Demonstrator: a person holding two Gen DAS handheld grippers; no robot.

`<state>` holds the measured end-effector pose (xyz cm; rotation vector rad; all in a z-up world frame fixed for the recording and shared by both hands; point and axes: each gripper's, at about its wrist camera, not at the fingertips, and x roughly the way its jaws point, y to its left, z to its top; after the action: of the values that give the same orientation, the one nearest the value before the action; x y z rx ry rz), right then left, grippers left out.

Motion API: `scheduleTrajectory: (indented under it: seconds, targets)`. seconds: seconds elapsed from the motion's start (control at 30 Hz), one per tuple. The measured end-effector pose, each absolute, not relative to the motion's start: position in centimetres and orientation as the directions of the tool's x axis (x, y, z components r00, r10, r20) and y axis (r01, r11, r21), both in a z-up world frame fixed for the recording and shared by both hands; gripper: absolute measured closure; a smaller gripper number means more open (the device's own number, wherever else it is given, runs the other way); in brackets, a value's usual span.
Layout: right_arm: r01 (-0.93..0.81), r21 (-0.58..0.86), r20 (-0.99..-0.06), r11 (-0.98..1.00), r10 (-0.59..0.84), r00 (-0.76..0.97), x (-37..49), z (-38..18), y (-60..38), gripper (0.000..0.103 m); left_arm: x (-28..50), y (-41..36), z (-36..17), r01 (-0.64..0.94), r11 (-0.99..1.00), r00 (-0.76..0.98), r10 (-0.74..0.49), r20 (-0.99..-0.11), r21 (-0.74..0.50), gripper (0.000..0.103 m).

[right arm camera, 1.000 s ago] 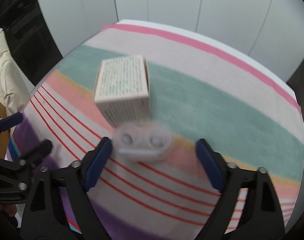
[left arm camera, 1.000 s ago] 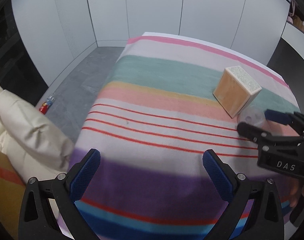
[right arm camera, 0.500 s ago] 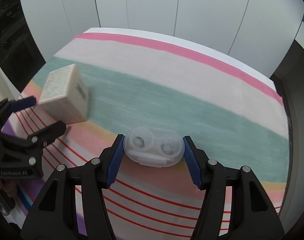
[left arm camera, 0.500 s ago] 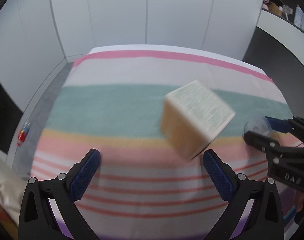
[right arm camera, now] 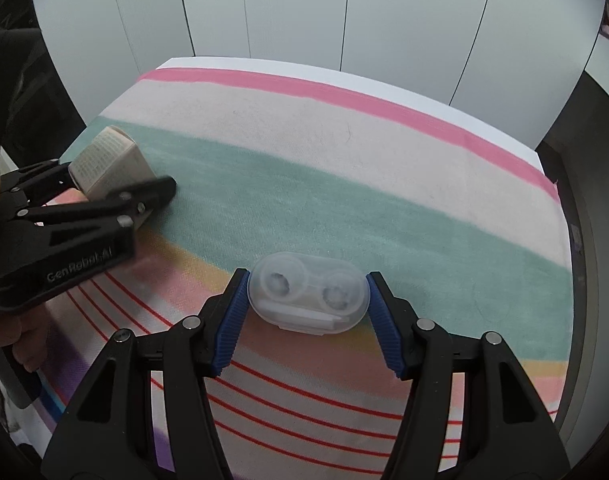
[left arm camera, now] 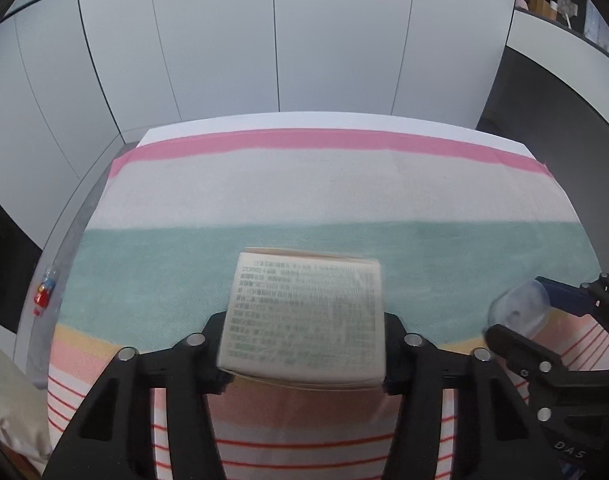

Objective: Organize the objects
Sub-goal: 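Grasp the beige cube box with the left tool while the right tool grasps the lens case, then lift the cube box and lens case and carry them over the cardboard box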

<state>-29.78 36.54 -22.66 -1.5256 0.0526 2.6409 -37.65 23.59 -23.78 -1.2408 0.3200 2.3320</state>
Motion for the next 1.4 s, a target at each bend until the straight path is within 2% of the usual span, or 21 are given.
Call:
scheduleTrajectory:
  seconds: [0.27,0.53,1.03,1.23,1.4]
  targets:
    - [-0.115,0.016,-0.857,-0.993,0.045,-0.513,-28.7,-19.9,37.3,0.042,-35.2,23.3,-21.6,-0.495,-0.868,-0.463,0.304,-0.833,-0.042,0.051]
    - [-0.173,0.074,-0.860,-0.982,0.025,-0.509,-27.0,-15.5,37.9,0.042,-32.2,22.2,-16.7,-0.451,-0.892,-0.495,0.272,-0.825,-0.024,0.051]
    - [-0.119,0.094,-0.844,-0.988,-0.016,-0.537,-18.7,-6.4,35.8,0.042,-23.7,17.7,-6.9,-0.385,-0.921,-0.521,0.276,-0.808,-0.067,0.051]
    - [-0.098,0.074,-0.849,-0.992,-0.012,-0.528,-15.0,-4.2,34.8,0.042,-19.9,16.4,-5.3,-0.376,-0.925,-0.523,0.259,-0.812,-0.052,0.051]
    - [-0.062,0.056,-0.836,-0.996,-0.013,-0.549,-12.7,-2.1,33.7,0.042,-17.7,14.9,-4.3,-0.320,-0.943,-0.520,0.251,-0.817,-0.086,0.051]
